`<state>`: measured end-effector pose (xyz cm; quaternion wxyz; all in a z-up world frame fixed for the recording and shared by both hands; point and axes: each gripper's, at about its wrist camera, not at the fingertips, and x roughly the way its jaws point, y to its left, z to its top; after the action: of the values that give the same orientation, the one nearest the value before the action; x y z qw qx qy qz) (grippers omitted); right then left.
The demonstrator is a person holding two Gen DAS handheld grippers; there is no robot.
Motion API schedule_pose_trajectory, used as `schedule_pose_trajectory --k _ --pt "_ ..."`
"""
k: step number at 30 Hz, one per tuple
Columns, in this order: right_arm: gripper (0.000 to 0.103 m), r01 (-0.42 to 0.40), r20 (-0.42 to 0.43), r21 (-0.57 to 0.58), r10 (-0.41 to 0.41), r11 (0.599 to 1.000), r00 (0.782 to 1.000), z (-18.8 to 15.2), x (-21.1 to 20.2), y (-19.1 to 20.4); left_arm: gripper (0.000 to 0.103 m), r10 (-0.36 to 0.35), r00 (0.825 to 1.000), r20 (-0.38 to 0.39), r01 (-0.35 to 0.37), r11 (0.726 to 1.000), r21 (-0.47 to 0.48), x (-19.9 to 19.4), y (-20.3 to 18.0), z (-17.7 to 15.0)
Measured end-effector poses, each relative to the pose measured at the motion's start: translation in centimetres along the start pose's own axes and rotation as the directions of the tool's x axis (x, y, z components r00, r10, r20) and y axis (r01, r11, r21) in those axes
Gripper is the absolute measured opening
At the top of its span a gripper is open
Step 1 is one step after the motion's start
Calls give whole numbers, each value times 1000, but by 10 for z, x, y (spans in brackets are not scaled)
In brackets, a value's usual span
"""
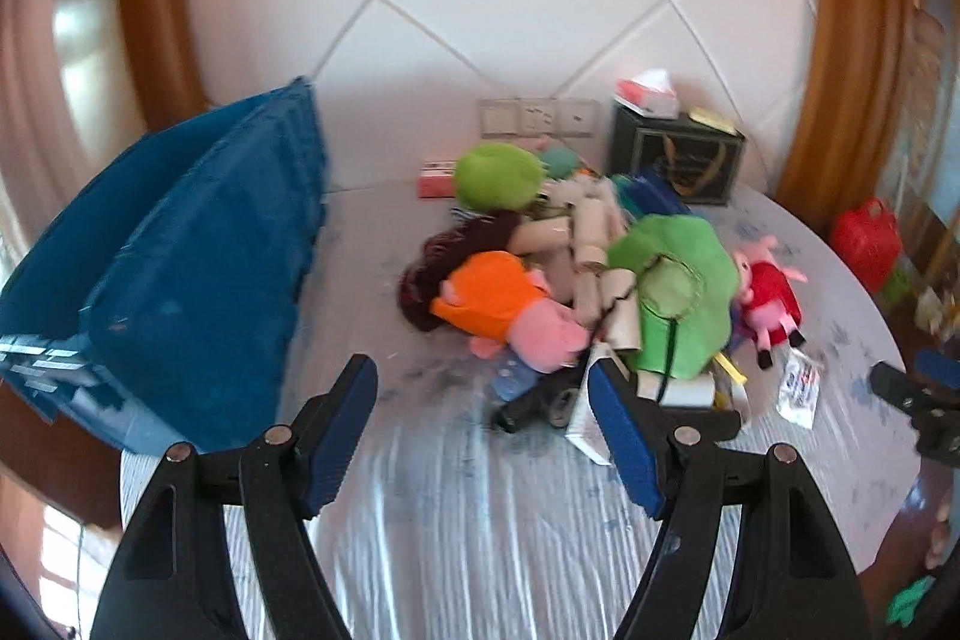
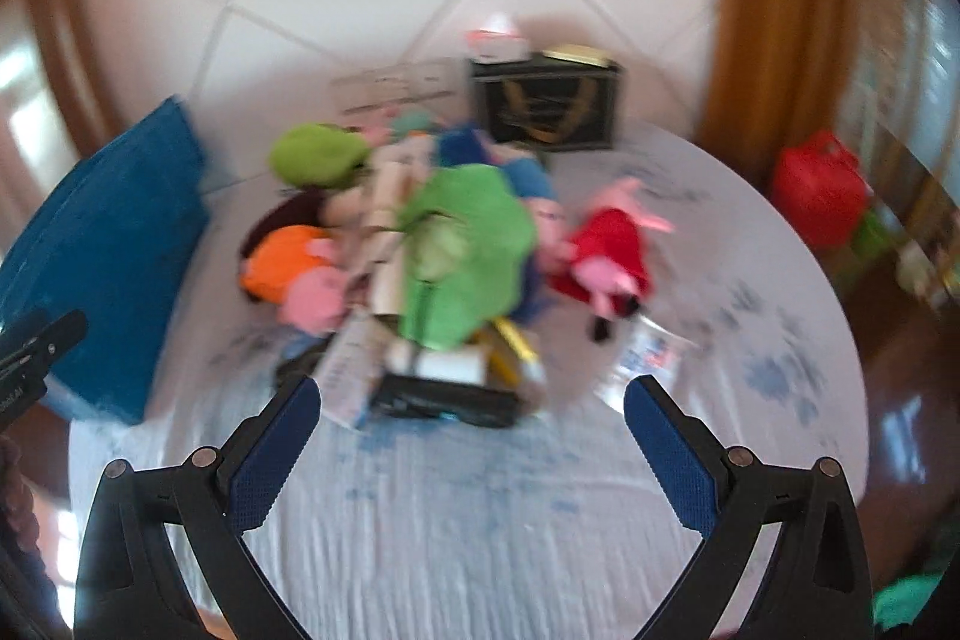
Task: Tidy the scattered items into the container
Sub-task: 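Withdraw both tools from the crate toward the remaining pile, then grasp the long white medicine box with the left tool while the right tool grasps the wet-wipes pack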
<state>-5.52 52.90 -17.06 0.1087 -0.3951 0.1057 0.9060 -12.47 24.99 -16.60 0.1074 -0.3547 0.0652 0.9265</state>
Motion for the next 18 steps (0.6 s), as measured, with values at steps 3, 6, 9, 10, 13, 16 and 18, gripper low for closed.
schedule_pose_trajectory --k 3,6,9,10,13,16,18 --pt "103 41 -23 41 -40 998 999 -9 2 -20 72 -48 999 -3 48 999 16 16 -11 -2" --pt "103 98 -57 65 -94 993 994 -18 6 -35 72 -79 997 -11 79 996 31 34 -18 -6" --pt "103 138 -84 122 -128 983 988 -28 13 -52 72 -91 996 -22 92 995 29 52 -17 -13" --pt "103 152 -93 135 -140 979 986 -31 16 -57 72 -94 995 -29 95 995 21 59 -15 -16" --pt "103 201 -111 169 -184 965 977 -39 26 -72 72 -92 995 -50 93 995 21 79 -17 -24" --pt "103 218 -136 196 -194 956 972 -44 37 -88 72 -93 991 -93 98 994 53 96 -30 -32" --pt "103 225 -149 221 -195 949 969 -46 46 -101 72 -93 989 -118 102 992 72 107 -42 -36"
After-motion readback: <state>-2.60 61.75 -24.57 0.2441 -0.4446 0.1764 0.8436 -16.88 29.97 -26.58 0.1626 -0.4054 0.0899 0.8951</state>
